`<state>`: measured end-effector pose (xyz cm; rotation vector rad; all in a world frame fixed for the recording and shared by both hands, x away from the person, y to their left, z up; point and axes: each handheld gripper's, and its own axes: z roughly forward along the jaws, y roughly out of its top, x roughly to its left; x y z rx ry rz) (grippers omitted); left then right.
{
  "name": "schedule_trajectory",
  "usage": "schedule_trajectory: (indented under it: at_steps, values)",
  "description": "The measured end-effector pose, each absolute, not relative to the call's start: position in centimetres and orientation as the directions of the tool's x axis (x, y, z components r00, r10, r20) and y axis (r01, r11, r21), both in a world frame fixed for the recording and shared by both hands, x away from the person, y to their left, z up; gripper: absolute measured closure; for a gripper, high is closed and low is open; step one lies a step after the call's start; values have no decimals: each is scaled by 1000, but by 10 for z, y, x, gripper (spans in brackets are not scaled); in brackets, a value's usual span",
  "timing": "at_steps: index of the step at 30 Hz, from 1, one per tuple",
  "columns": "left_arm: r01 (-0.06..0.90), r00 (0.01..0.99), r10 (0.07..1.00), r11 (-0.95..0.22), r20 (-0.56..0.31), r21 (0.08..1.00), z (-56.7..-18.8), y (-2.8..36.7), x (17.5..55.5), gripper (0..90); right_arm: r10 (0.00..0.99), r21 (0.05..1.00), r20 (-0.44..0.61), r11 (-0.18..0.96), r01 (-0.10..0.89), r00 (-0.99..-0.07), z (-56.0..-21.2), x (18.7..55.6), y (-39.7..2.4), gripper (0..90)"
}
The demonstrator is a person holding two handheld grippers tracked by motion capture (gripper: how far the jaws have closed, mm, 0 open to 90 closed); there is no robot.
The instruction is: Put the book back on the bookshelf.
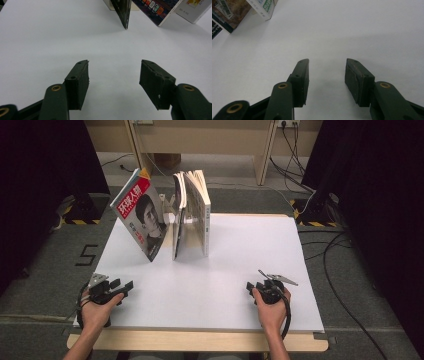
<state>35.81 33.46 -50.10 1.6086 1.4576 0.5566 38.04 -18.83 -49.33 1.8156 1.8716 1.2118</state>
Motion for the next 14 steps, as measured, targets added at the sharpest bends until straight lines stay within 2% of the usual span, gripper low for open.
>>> schedule_trajectory:
  at_steps: [14]
  values:
    - [565,206,954,67,-219,822,-502,335,358,389,925,715,329,-113,690,-188,-494,380,-186,532]
